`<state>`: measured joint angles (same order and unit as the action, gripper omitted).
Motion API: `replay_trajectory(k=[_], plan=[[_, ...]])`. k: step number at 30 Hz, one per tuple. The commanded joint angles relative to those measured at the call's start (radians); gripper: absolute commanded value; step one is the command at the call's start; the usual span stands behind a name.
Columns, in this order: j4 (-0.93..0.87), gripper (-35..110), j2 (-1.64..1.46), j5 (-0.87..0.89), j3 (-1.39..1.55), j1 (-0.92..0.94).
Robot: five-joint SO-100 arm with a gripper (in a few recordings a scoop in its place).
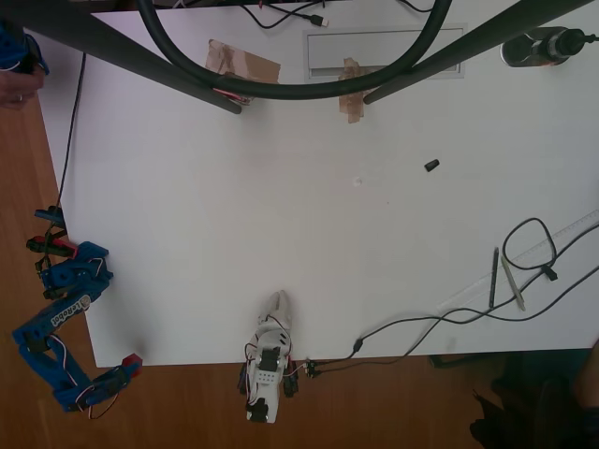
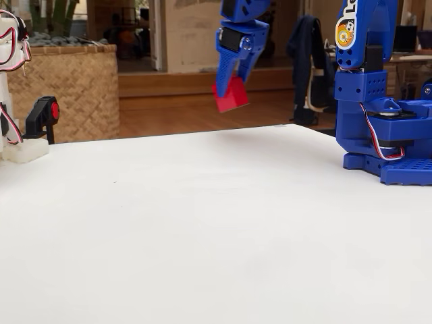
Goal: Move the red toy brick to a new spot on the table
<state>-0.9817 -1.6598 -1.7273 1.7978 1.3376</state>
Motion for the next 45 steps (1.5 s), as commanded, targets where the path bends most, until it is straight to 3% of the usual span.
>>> replay_trajectory(k=[1,7,12,20,24,27,38,45], plan=[[0.089,0,-0.014,-0.044,0.048,0.091],[0.195,1,-0.018,-0.055,0.221,0.150],[0.330,12,-0.074,-0.130,0.339,0.186],[0.207,25,-0.163,-0.129,0.031,0.097],[0.077,27,-0.227,-0.069,-0.150,-0.112],[0.000,24,-0.348,-0.057,-0.120,-0.327],[-0.072,0,-0.900,-0.040,0.566,-1.066],[-0.064,0,-1.209,0.149,0.989,-1.420]])
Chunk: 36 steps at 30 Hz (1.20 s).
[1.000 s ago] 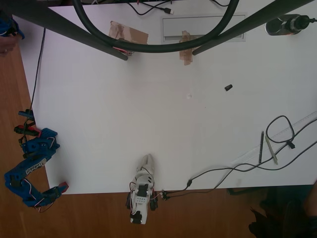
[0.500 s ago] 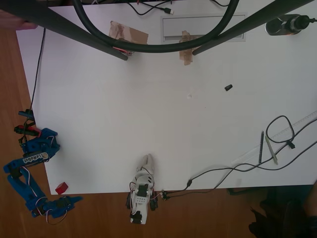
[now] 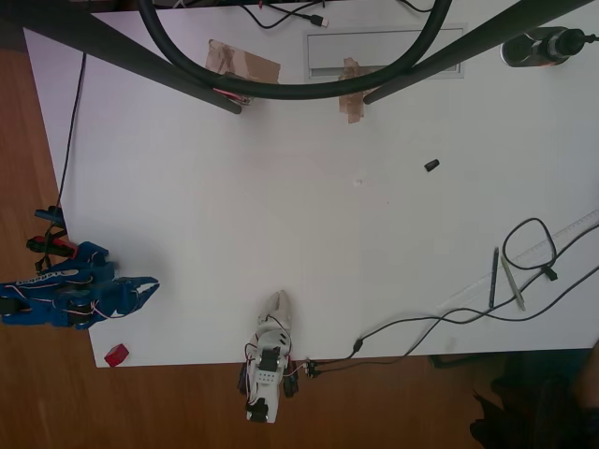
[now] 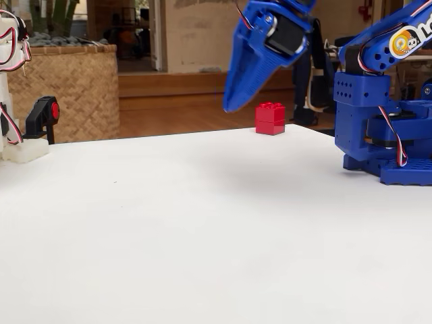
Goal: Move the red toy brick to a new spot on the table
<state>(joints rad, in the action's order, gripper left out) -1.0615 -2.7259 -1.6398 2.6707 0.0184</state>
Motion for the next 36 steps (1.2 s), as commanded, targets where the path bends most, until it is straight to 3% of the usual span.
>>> replay_trajectory(k=[1,8,12,20,36], plan=[[0.015,0,-0.221,0.057,0.193,-0.127],[-0.161,0,-0.607,-0.017,0.548,-0.074],[-0.161,0,-0.614,0.172,0.549,-0.130],[-0.160,1,-0.615,0.302,0.549,-0.124],[-0.160,1,-0.615,0.305,0.549,-0.124]])
